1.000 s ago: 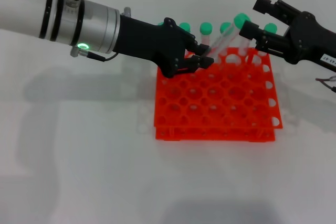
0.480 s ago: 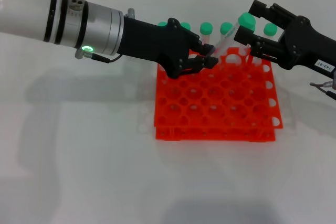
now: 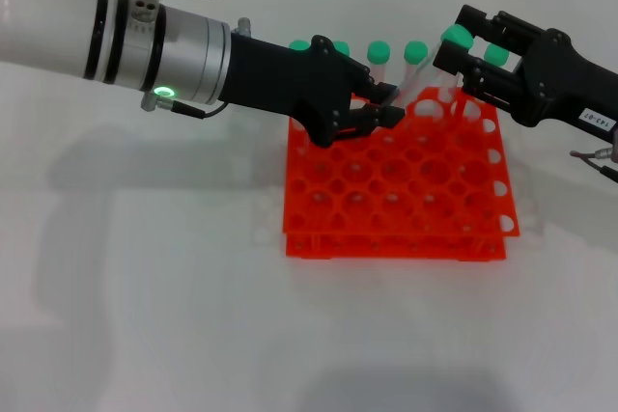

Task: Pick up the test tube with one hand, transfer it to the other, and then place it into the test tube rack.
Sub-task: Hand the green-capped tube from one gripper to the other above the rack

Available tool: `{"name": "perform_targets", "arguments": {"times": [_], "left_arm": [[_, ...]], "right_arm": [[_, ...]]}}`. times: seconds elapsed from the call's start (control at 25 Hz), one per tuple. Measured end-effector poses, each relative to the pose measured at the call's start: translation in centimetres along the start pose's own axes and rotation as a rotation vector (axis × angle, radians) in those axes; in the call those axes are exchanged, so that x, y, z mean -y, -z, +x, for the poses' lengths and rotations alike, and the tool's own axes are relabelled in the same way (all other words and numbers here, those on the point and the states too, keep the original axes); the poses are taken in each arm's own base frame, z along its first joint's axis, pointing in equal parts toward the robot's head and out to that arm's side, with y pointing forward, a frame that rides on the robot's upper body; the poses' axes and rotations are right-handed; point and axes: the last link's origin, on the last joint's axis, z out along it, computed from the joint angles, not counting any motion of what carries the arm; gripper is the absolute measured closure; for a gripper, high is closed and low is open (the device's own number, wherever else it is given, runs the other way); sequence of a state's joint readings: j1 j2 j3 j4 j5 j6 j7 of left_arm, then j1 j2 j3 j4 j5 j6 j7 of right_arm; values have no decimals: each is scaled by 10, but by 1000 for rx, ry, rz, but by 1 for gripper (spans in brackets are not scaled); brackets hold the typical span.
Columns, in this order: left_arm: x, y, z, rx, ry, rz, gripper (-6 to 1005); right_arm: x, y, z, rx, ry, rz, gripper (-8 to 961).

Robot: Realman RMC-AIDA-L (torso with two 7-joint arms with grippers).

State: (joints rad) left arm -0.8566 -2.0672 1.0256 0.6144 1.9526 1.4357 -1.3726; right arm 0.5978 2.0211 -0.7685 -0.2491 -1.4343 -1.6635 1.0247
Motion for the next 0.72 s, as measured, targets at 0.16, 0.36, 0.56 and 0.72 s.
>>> {"name": "perform_targets", "arguments": {"times": [0.16,0.36,0.56,0.72], "left_arm": [[-1,-1,0,-1,2,-3,694],[-2,-3,0,1,6,-6,689],[-2,-4,-1,1,8,-8,683],[-3,-5,-1,1,11,-9,679]], "right_arm": [[0,0,-1,-2,3,-3,303],[0,-1,-1,-2,5,-9,497],[-1,-1,-1,-3,5,-11,658],[-1,-1,-1,-1,6,-13,700]]}}
